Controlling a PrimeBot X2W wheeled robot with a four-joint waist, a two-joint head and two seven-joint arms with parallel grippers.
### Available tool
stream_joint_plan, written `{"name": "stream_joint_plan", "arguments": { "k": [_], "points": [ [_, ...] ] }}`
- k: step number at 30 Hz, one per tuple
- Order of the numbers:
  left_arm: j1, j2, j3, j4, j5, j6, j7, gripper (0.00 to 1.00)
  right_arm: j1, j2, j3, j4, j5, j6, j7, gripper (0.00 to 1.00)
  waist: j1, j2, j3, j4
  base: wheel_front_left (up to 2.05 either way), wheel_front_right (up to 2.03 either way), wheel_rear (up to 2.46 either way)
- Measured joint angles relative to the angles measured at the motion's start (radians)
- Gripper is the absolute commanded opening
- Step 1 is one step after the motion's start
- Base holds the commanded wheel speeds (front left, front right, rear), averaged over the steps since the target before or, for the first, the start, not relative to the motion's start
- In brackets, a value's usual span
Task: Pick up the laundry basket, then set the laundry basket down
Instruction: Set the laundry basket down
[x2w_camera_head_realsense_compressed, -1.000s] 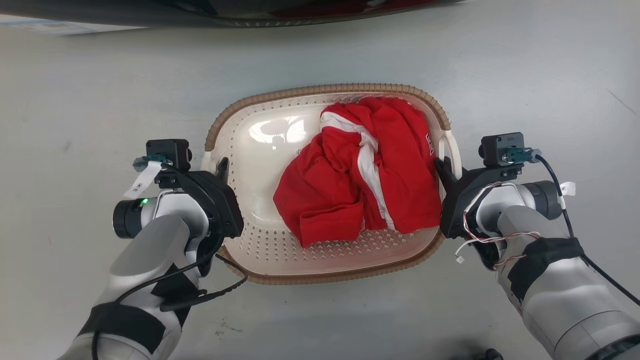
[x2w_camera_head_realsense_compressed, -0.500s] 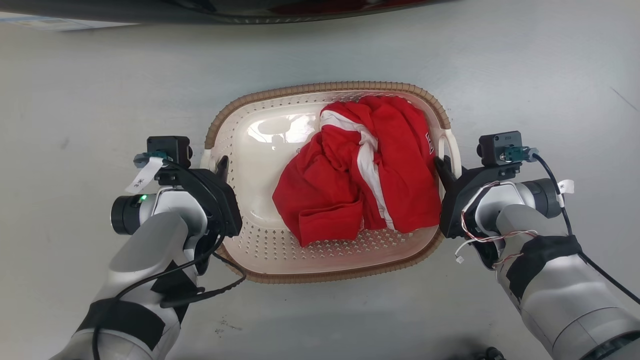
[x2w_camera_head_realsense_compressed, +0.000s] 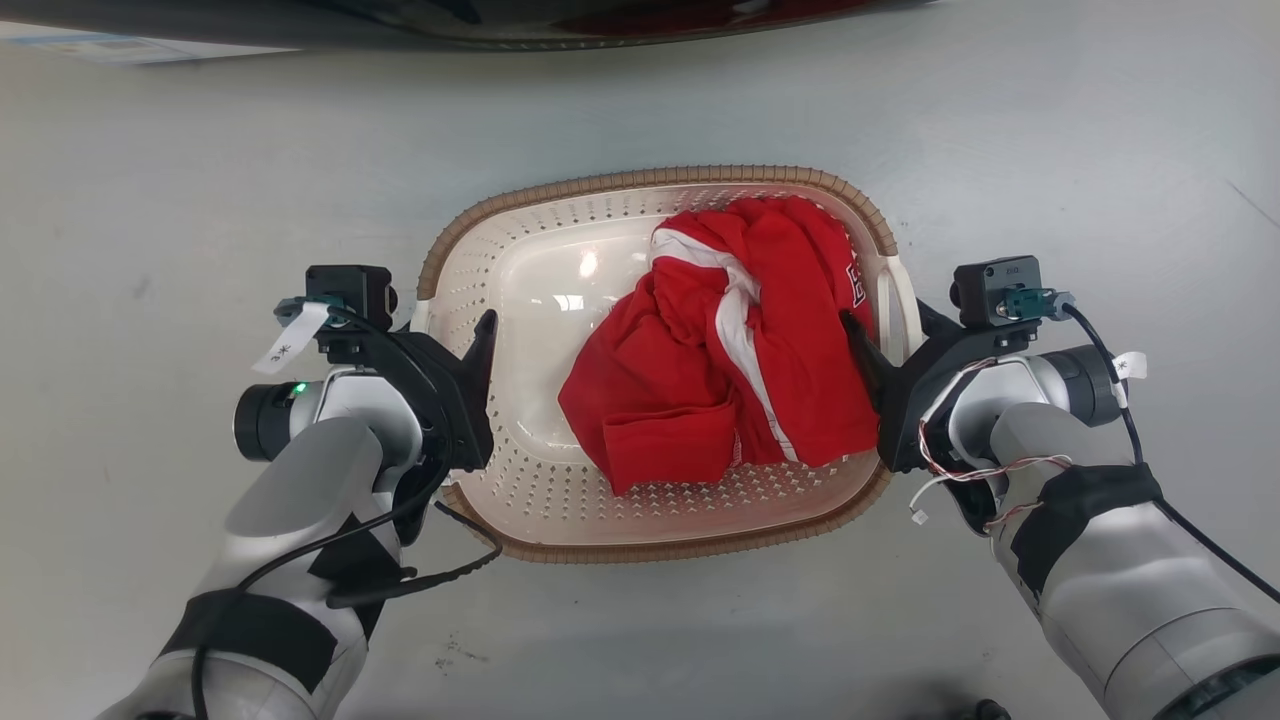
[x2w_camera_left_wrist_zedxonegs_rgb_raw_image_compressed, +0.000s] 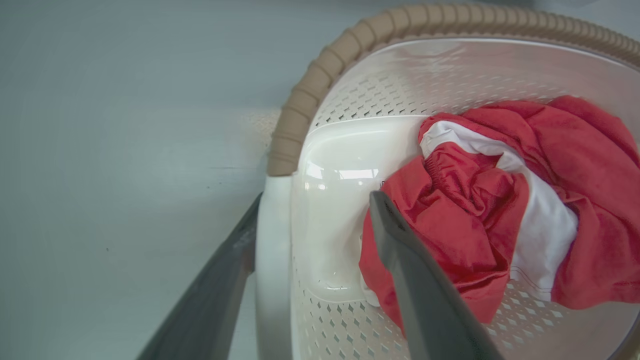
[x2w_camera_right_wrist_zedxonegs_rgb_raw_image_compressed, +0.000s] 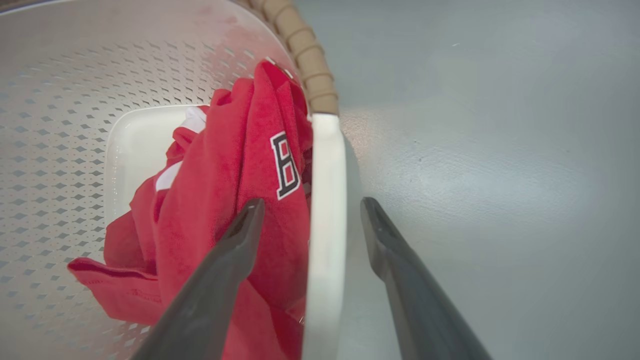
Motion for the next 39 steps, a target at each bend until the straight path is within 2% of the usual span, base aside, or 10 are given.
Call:
{"name": "stream_joint_plan", "arguments": {
  "k": [16,28,39],
  "points": [
    [0.047,0.001,-0.011,0.027,-0.003,-0.002,-0.046,1.00,0.043,-0.001,0.001,0.042,0.021,0.006,-0.011,1.00,-0.0001,0.0000,-0.092,0.000,0.00,0.00,0.00],
    [0.159,0.016,-0.025,0.031,0.006,-0.009,-0.152,1.00,0.157,-0.003,0.012,0.033,0.030,0.009,-0.095,1.00,-0.0001,0.0000,-0.242,-0.004,0.00,0.00,0.00],
    [0.267,0.026,-0.033,0.015,0.021,-0.009,-0.182,1.00,0.269,-0.015,0.015,-0.016,0.041,0.009,-0.159,1.00,-0.0002,-0.0001,-0.386,-0.006,0.00,0.00,0.00]
  ]
}}
